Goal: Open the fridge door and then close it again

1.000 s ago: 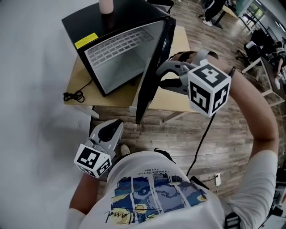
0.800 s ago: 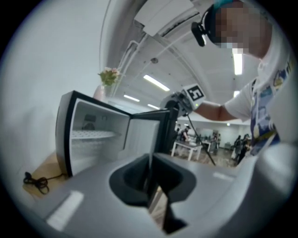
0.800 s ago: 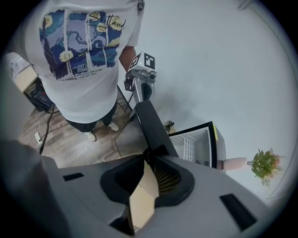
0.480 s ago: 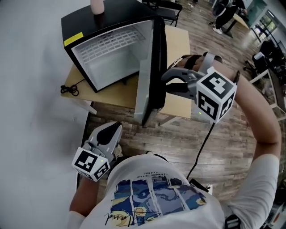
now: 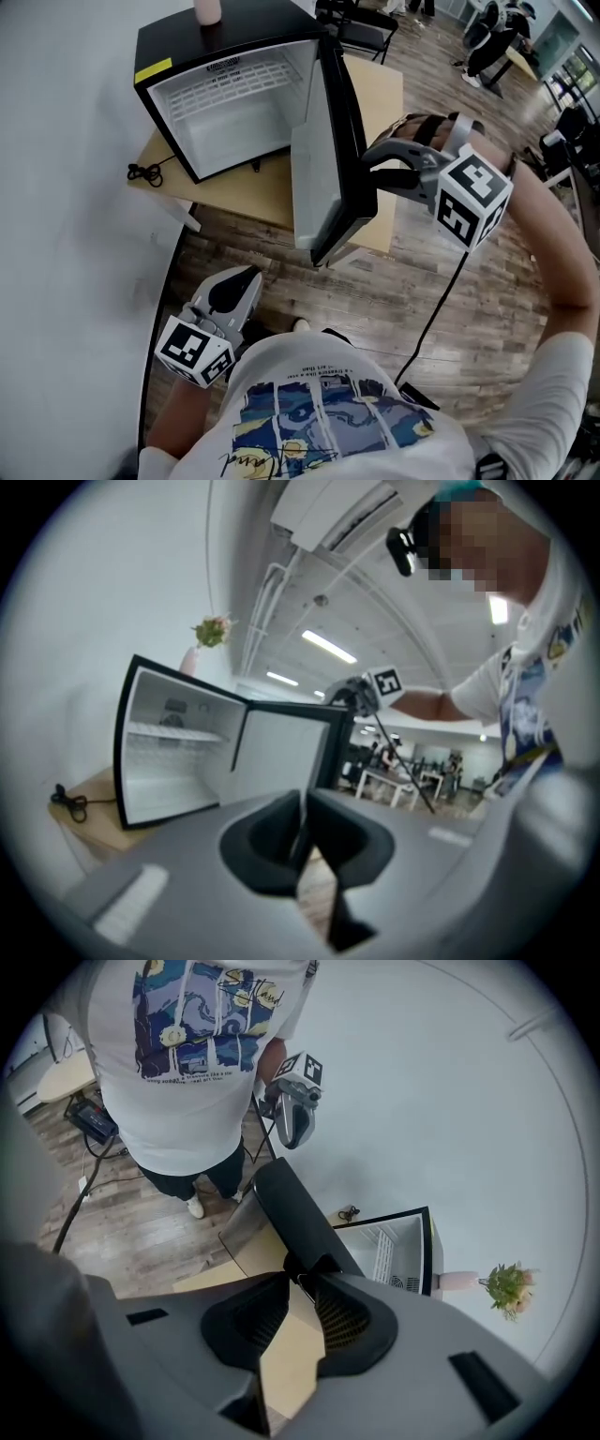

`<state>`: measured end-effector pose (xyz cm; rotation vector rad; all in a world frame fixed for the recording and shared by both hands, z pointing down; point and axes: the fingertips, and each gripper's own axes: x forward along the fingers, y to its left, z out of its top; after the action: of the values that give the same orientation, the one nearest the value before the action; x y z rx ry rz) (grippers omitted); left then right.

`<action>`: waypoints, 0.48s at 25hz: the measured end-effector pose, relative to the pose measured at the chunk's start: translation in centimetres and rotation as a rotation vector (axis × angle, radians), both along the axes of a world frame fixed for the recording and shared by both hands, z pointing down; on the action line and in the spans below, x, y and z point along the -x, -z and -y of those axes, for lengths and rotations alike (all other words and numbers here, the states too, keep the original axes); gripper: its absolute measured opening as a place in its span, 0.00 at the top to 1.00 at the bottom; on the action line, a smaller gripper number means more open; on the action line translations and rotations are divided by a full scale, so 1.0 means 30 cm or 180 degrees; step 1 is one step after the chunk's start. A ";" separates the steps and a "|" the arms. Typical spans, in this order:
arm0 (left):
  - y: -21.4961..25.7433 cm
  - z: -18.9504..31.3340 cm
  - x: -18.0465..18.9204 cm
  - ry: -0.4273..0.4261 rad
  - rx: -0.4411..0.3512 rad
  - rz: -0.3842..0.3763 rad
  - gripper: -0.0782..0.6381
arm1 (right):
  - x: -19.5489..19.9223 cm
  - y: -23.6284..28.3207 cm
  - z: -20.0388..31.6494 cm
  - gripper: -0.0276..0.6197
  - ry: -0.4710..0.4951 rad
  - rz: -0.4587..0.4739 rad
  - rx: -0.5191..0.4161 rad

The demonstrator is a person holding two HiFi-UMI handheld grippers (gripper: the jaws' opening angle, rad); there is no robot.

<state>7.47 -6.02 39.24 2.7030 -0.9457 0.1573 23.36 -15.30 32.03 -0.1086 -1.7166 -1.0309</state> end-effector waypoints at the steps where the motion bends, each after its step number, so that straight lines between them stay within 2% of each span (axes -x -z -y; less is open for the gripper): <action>1: -0.003 -0.012 -0.012 -0.0006 0.0008 0.0001 0.85 | -0.017 0.001 0.000 0.86 -0.0013 0.0005 -0.0012; 12: 0.031 -0.070 -0.071 -0.0040 -0.0017 0.0016 0.85 | -0.161 0.006 0.005 0.85 -0.0105 -0.0084 -0.0175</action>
<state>9.61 -3.91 38.32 2.7152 -0.9321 0.1643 28.20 -15.44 31.85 -0.0581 -1.6598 -1.0470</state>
